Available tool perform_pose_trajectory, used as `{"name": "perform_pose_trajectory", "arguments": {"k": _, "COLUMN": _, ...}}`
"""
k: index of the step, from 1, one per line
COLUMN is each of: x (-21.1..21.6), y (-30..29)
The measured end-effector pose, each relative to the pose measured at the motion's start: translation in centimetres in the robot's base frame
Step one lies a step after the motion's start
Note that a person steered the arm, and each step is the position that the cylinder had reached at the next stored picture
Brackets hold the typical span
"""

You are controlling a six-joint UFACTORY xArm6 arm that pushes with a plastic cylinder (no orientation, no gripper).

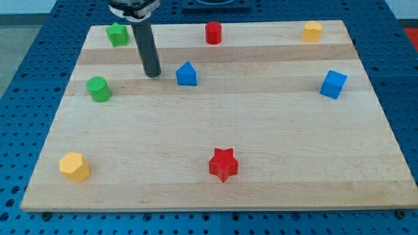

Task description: Move the triangle diagonal to the cube

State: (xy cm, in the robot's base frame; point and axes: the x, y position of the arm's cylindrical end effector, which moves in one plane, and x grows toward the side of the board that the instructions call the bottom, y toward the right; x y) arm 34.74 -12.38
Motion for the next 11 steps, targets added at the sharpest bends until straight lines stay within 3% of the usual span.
{"name": "perform_pose_trajectory", "arguments": {"k": 3, "x": 1.4, "y": 8.6}}
{"name": "perform_pose_trajectory", "arguments": {"k": 11, "x": 13.3, "y": 23.9}}
